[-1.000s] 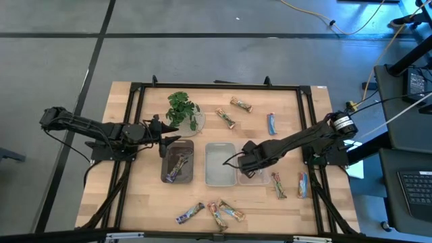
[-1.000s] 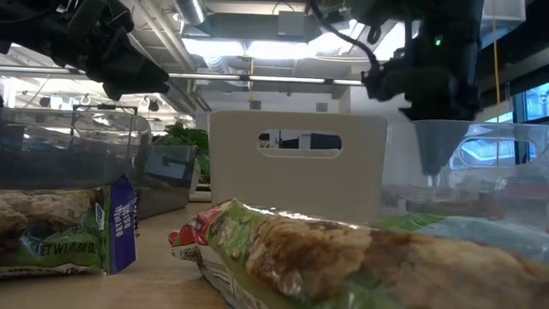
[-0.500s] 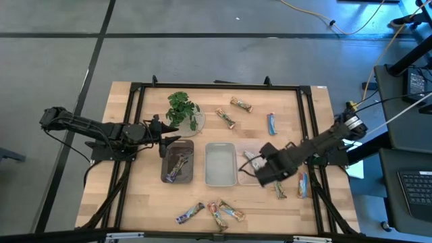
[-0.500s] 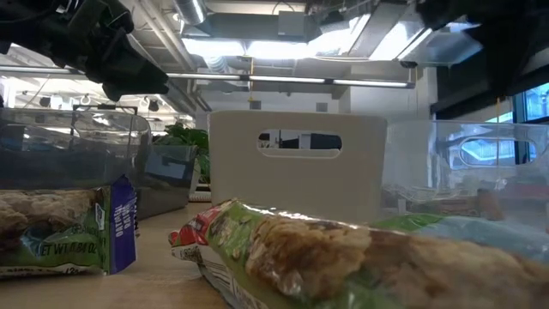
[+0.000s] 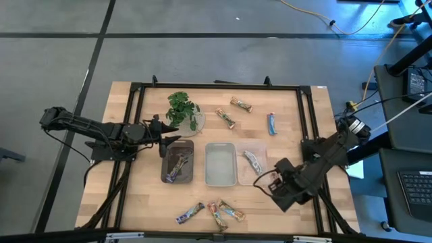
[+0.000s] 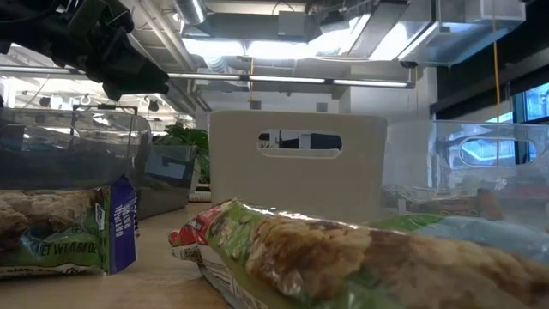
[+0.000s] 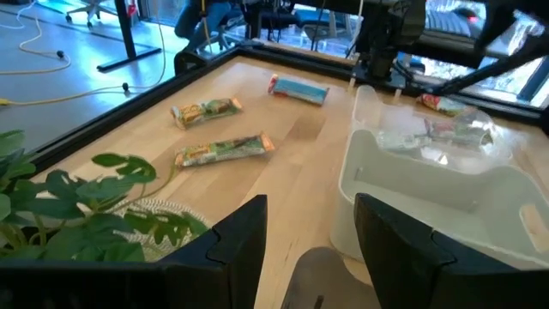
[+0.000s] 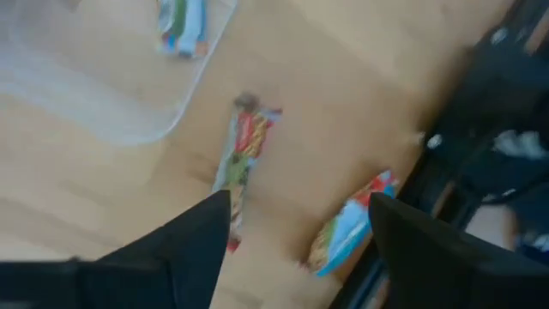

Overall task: Pick and place Granola Bars by type
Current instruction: Put the red granola bar into the grey bin

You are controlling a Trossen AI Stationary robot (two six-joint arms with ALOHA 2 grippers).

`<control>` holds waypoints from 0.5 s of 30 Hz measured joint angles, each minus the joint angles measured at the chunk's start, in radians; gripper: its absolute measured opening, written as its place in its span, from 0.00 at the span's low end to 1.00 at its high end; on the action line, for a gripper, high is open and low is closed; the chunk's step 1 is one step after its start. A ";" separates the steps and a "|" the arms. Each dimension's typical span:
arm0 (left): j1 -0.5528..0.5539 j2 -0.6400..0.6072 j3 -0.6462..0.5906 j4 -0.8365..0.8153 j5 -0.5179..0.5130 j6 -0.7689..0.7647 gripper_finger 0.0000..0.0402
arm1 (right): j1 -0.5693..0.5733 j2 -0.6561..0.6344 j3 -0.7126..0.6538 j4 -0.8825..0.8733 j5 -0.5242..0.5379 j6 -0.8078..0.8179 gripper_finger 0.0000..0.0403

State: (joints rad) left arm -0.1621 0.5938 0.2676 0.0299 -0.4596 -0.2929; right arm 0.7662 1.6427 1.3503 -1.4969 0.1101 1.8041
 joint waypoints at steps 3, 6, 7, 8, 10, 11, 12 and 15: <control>0.000 0.000 0.000 0.012 -0.015 0.000 0.42 | 0.027 0.001 0.000 0.014 -0.024 0.058 0.71; 0.000 0.000 0.000 0.035 -0.040 0.000 0.41 | 0.055 0.005 -0.001 -0.019 -0.078 0.185 0.70; 0.000 0.000 0.000 0.043 -0.050 0.000 0.41 | 0.067 0.005 -0.001 -0.022 -0.091 0.227 0.69; 0.000 0.000 0.000 0.057 -0.059 0.000 0.41 | 0.080 0.005 -0.001 -0.022 -0.098 0.269 0.69; 0.000 0.000 0.000 0.090 -0.085 0.000 0.41 | 0.106 0.005 -0.001 -0.022 -0.096 0.340 0.68; 0.000 0.000 0.000 0.105 -0.099 0.005 0.41 | 0.118 0.005 -0.001 -0.023 -0.091 0.367 0.67; 0.000 0.000 0.000 0.119 -0.109 0.016 0.41 | 0.128 0.006 -0.001 -0.025 -0.084 0.387 0.67; 0.000 0.000 0.000 0.141 -0.118 0.050 0.42 | 0.150 0.008 -0.041 -0.026 -0.084 0.401 0.66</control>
State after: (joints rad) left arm -0.1622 0.5934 0.2676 0.1709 -0.5777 -0.2429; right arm 0.9158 1.6511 1.3095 -1.5227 0.0263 2.2053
